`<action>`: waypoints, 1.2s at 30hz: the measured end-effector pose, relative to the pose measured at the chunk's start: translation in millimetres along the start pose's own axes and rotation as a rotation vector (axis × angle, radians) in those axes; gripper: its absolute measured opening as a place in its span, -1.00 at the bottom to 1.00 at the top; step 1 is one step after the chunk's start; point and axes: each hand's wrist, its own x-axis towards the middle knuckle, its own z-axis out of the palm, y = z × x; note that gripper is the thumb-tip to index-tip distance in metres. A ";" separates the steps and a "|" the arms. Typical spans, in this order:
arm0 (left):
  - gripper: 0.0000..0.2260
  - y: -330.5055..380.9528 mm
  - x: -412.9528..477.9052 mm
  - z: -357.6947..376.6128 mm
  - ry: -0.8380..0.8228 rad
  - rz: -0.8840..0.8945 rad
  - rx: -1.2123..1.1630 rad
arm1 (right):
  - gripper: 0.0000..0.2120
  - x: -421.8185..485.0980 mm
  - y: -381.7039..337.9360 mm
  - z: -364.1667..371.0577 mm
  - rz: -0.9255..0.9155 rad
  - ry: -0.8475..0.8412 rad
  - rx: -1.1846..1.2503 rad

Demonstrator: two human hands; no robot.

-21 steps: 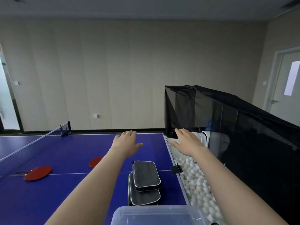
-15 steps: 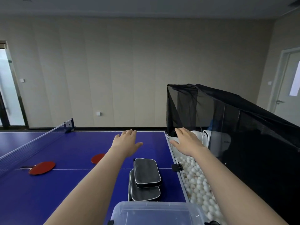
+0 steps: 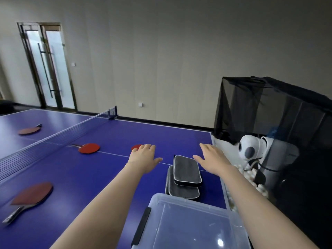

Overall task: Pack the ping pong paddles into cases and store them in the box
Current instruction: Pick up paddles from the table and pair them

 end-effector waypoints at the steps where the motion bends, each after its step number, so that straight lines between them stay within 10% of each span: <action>1: -0.46 -10.4 -3.3 3.1 -0.007 -0.015 0.001 | -0.39 2.4 -8.1 5.6 -0.007 -0.013 0.002; 21: -0.39 -339.4 -46.2 71.2 -0.093 -0.091 -0.024 | -0.39 57.4 -291.5 150.4 0.054 -0.173 0.095; 36: -0.30 -390.0 52.7 198.8 -0.273 -0.042 0.018 | -0.36 148.1 -266.7 266.5 0.255 -0.317 0.193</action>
